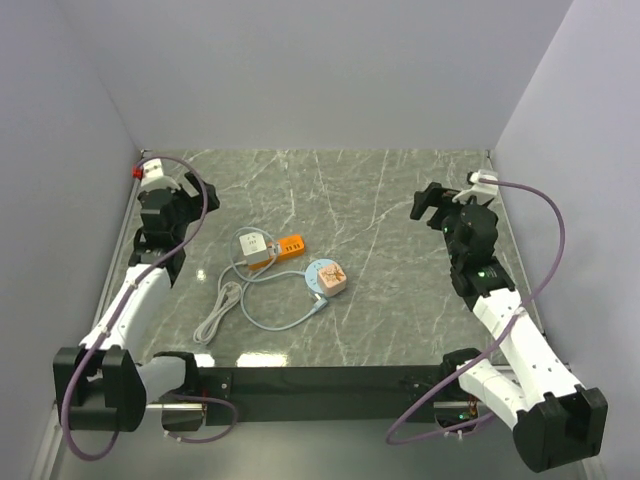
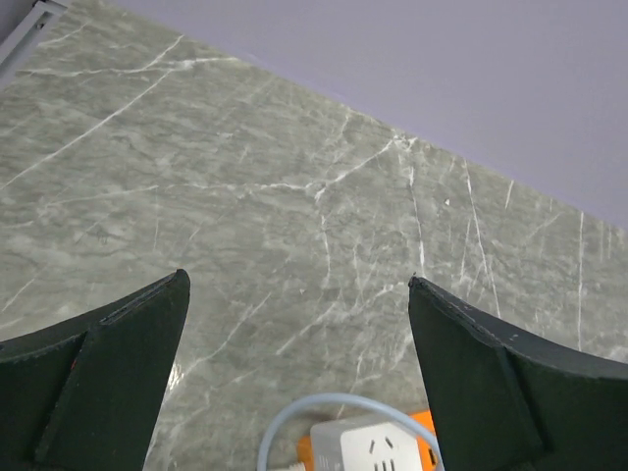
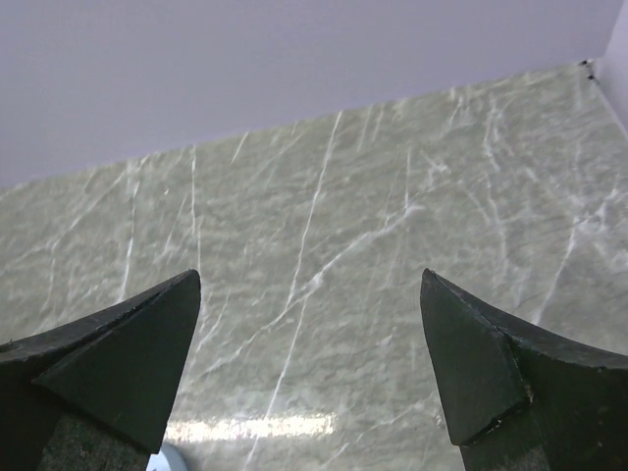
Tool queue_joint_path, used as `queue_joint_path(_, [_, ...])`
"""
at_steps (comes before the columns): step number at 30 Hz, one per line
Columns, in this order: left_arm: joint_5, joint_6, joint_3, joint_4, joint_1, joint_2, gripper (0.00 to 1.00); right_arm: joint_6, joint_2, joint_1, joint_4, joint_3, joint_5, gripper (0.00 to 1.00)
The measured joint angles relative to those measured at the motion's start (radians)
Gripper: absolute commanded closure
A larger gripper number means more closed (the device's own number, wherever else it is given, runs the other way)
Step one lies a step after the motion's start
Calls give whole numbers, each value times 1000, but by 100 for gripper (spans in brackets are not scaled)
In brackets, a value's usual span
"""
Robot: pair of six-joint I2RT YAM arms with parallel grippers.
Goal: Insert the plug
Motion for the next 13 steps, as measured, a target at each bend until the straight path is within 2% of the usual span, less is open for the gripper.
queue_joint_path(13, [-35, 10, 14, -121, 0, -229, 0, -4, -29, -37, 14, -6, -27, 1])
